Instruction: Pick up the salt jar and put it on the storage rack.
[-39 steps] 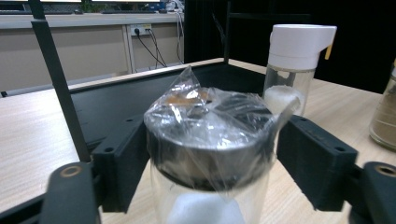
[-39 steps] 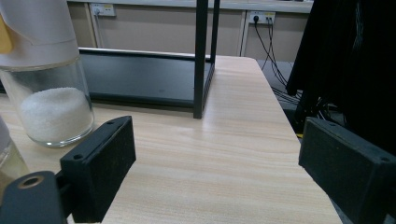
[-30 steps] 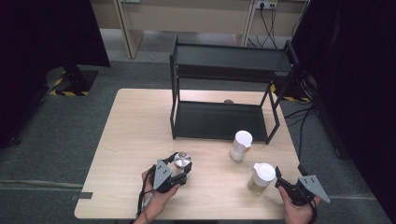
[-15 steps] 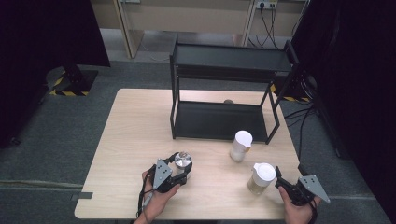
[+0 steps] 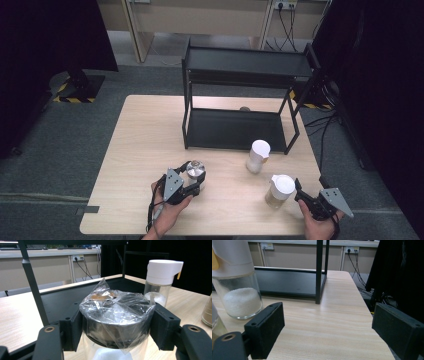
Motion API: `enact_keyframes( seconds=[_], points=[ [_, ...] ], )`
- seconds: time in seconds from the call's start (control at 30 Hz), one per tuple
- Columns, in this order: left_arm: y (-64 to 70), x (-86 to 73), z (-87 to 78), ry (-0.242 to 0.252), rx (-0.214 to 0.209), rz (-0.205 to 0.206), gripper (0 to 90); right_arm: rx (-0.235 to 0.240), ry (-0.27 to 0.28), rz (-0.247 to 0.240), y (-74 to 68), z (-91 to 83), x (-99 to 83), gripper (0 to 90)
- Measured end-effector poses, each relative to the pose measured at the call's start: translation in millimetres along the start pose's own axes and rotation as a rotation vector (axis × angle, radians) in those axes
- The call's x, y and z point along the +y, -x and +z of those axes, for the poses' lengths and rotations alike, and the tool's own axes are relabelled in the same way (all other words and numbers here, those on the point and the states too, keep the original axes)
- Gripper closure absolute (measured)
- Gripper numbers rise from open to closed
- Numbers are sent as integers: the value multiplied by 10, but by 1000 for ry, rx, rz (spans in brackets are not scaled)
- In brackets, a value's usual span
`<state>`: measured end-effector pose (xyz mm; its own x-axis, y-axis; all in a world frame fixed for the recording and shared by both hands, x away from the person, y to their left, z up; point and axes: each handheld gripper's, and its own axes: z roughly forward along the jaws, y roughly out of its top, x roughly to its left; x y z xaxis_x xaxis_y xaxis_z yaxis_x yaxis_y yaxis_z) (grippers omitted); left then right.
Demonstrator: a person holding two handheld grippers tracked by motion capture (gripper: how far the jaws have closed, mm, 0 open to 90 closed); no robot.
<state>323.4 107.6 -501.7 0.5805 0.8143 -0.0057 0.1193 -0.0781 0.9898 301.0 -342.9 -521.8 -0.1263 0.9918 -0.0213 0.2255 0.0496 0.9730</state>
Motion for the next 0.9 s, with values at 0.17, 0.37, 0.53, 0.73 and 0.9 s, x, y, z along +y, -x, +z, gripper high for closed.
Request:
enact_keyframes(
  seconds=[0.17,0.37,0.53,0.73,0.9],
  points=[
    [-5,41,22,0,7,5,350,0,1,1,0,-1,0,111],
    [-14,112,65,6,13,9,350,0,3,2,2,-3,-1,111],
    [-21,169,98,14,17,11,350,1,4,1,1,-3,-2,111],
    [-46,234,140,19,26,15,350,1,4,0,0,-4,-2,111],
    [-59,291,183,23,29,16,350,1,5,0,1,-5,-2,111]
  ],
)
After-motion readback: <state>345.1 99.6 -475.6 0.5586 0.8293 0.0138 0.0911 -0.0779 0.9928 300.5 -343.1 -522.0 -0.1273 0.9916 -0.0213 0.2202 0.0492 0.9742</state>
